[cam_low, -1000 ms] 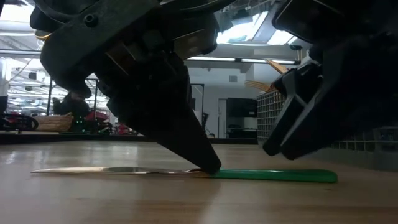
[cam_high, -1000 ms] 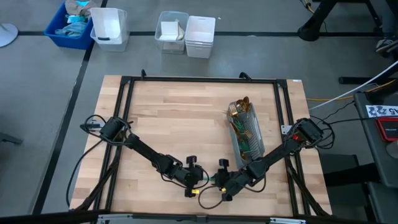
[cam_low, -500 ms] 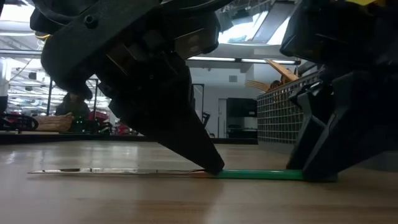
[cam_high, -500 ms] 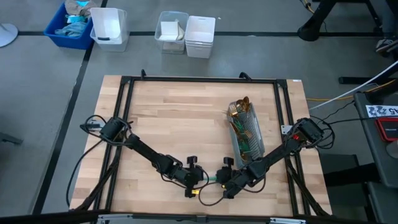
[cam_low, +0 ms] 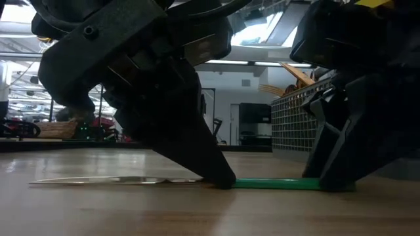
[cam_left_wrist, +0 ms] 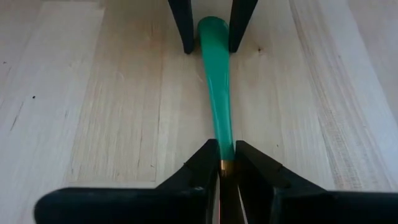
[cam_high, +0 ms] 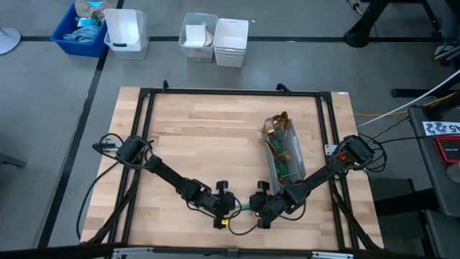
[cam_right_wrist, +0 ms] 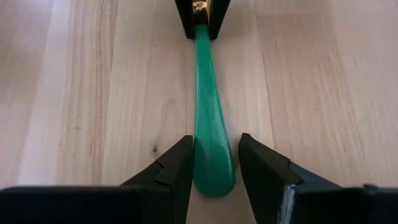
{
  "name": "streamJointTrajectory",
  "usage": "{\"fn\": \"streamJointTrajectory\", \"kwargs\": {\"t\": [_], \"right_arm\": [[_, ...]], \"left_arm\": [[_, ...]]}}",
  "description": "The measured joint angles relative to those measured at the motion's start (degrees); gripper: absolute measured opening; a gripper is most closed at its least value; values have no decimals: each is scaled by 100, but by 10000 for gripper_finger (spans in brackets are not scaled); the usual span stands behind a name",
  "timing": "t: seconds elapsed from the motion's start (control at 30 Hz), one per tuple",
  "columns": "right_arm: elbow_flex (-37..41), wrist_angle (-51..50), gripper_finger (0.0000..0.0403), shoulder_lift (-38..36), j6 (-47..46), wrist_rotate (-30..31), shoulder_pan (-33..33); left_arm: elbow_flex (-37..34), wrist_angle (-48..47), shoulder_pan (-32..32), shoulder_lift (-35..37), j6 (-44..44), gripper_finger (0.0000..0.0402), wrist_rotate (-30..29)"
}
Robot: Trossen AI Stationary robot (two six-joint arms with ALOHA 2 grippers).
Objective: Sort silverware
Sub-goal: Put the knife into the bottom section of the basket
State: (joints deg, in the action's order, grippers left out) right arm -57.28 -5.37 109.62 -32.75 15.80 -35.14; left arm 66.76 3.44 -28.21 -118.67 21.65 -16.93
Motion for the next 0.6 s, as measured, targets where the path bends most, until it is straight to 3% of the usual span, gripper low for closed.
{"fn": "streamJointTrajectory", "kwargs": {"t": [0.27,0.6], "right_arm": [[5,-26,128,2,-26,-117,0],[7,-24,75,9,-63,-336,-4]], "left_arm": [[83,-35,0,2,4,38,-2],[136,29,2,5,-79,42,-4]]}}
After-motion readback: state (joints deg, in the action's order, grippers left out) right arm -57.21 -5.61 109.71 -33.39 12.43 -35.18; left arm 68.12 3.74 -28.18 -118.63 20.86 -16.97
